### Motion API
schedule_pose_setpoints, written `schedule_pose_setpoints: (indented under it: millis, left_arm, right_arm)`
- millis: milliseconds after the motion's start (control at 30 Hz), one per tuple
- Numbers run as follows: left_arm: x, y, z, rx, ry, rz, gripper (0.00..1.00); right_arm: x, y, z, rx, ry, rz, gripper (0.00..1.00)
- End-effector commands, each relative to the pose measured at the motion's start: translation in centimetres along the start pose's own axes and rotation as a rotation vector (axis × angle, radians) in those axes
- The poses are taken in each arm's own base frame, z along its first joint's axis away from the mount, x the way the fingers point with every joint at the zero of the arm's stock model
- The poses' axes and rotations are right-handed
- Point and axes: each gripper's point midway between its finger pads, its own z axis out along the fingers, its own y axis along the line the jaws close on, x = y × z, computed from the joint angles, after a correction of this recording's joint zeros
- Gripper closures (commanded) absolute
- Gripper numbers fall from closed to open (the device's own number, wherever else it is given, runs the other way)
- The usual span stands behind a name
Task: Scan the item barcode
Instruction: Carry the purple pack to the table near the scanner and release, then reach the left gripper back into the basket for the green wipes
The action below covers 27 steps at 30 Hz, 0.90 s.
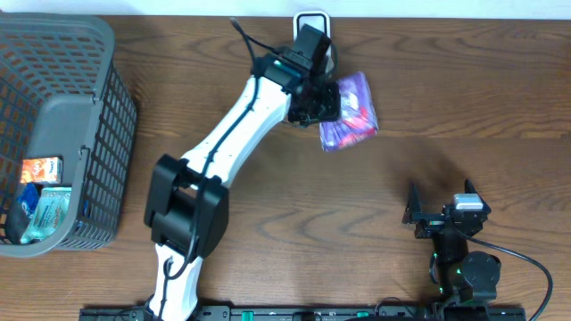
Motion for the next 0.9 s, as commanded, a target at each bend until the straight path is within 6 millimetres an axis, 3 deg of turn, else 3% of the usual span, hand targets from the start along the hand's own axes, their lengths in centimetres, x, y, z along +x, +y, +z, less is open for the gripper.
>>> schedule_pose_setpoints:
  millis: [0, 67, 167, 333, 467, 633, 867]
  left_arm:
    - [0.3, 0.4, 0.7, -0.002, 0.020, 0.059, 0.26]
    - [0.1, 0.5, 0.6, -0.003, 0.017, 0.078, 0.19]
    - [-0.8, 1.0, -0.7, 0.002, -0.011, 0.068, 0.19]
    - [-2.9, 2.5, -5.4, 0.007, -0.096, 0.021, 0.19]
    - [-5.4, 4.4, -12.4, 0.021, -0.243, -0.025, 0.23]
    - [-7.0, 7.7, -22.3, 0.019, -0.453, -0.107, 0.39]
    - [-6.6, 11.8, -29.0, -0.034, -0.595, -0.216, 0.39]
  right_arm:
    - [0.1, -0.1, 0.0, 0.005, 0.004, -0.012, 0.01]
    - [0.1, -0.1, 0.0, 0.006, 0.004, -0.012, 0.01]
    - [0.1, -0.1, 0.0, 0.005, 0.004, -0.012, 0.01]
    - [0.1, -0.1, 0.0, 0.005, 0.004, -0.012, 0.01]
    - [0.1, -0.1, 0.0, 0.005, 0.004, -0.012, 0.01]
    - [0.1, -0.1, 0.0, 0.005, 0.004, -0.012, 0.01]
    - [0.1, -0.1, 0.0, 0.005, 0.004, -0.012, 0.01]
